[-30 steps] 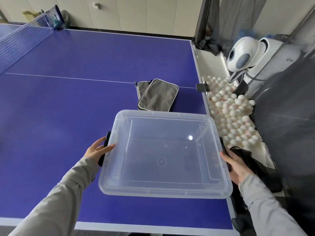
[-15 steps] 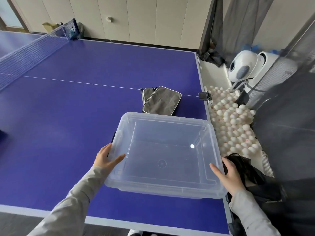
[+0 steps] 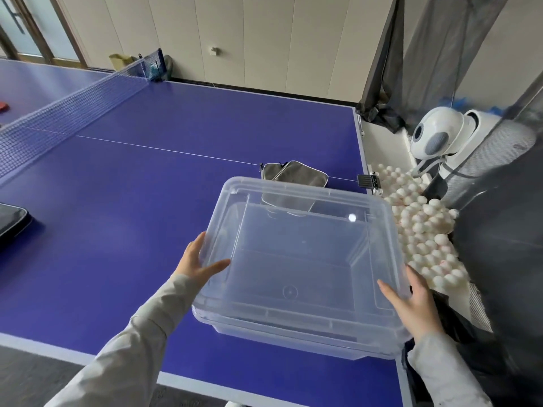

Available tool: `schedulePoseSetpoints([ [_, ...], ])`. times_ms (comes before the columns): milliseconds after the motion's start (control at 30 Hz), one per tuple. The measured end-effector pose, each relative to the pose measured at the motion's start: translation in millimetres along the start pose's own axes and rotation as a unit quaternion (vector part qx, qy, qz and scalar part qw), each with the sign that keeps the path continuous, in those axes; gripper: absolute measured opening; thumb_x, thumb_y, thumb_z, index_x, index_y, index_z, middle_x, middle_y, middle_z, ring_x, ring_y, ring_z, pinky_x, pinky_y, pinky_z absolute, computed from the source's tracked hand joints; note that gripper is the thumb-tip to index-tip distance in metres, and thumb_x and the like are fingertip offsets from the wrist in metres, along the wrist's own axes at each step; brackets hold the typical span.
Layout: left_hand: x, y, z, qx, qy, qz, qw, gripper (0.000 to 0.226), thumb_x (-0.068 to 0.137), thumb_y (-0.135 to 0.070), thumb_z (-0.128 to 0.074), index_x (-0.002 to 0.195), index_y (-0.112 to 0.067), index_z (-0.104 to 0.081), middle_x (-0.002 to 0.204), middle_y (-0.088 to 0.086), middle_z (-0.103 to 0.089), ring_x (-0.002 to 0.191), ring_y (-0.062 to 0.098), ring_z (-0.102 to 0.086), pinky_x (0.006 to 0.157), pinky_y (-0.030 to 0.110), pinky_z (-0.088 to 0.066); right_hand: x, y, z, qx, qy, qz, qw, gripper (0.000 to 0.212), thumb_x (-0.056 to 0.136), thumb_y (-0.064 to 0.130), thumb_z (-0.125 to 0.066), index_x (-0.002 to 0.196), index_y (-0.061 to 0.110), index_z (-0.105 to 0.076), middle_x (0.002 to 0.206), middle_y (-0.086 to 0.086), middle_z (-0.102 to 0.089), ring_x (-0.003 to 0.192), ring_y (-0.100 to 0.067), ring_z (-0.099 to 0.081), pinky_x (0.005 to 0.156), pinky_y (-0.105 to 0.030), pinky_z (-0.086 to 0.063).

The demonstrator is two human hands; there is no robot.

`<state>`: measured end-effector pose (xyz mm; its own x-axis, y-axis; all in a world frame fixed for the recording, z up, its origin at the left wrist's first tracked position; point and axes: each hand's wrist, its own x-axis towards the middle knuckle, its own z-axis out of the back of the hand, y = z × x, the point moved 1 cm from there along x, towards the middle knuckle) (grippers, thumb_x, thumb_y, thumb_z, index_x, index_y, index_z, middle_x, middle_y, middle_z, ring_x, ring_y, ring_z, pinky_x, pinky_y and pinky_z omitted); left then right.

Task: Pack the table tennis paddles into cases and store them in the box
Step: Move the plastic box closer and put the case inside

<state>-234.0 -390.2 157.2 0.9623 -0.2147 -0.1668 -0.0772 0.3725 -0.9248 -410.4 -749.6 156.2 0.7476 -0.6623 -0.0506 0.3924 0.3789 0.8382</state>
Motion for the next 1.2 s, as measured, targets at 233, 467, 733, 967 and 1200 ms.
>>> schedulePoseSetpoints([
  [233,16,-56,45,-0.086,-0.002,-0.057,0.995,0.057,0.063,-0.015,-0.076,0.116,-0.021,-0.056,0.071,0.002,-0.056,0.055,0.012,-0.055,0.051,0.018,-0.047,39,53,-17,0.029,-0.017,0.039,0.999,0.063,0.081,0.020,-0.073,0.137,0.009,-0.047,0.138,-0.014,-0.049,0.130,-0.026,-0.044,0.113,-0.034,-0.030],
  [467,73,-52,113,-0.088,-0.131,0.006,0.987,0.052,0.068,0.003,-0.078,0.114,-0.011,-0.058,0.068,-0.001,-0.052,0.045,0.005,-0.050,0.038,0.011,-0.040,70,120,-85,0.039,-0.057,0.043,0.997,0.057,0.073,0.028,-0.080,0.122,0.011,-0.056,0.110,0.001,-0.056,0.100,-0.014,-0.052,0.088,-0.026,-0.038],
  [733,165,-17,215,-0.060,-0.127,0.036,0.989,0.059,0.072,-0.010,-0.079,0.125,-0.011,-0.052,0.098,0.002,-0.055,0.072,0.020,-0.052,0.052,0.024,-0.042,107,206,-207,0.028,-0.052,0.053,0.997,0.049,0.070,0.027,-0.082,0.109,0.010,-0.058,0.105,-0.008,-0.067,0.094,-0.024,-0.063,0.084,-0.031,-0.048],
  [967,283,29,295,-0.025,-0.093,0.071,0.993,0.069,0.070,-0.015,-0.081,0.131,-0.015,-0.048,0.120,0.010,-0.052,0.091,0.024,-0.053,0.071,0.036,-0.048,138,246,-338,-0.021,-0.035,0.016,0.999,0.057,0.077,0.028,-0.076,0.124,0.005,-0.052,0.115,-0.013,-0.059,0.106,-0.029,-0.058,0.097,-0.032,-0.047],
  [1200,378,92,298,0.039,-0.048,0.092,0.994,0.067,0.068,-0.018,-0.083,0.128,-0.011,-0.054,0.127,0.015,-0.051,0.107,0.031,-0.058,0.087,0.039,-0.049,163,225,-414,-0.088,-0.033,-0.035,0.995,0.063,0.082,0.029,-0.070,0.132,0.002,-0.043,0.125,-0.016,-0.045,0.117,-0.030,-0.046,0.098,-0.031,-0.035],
])
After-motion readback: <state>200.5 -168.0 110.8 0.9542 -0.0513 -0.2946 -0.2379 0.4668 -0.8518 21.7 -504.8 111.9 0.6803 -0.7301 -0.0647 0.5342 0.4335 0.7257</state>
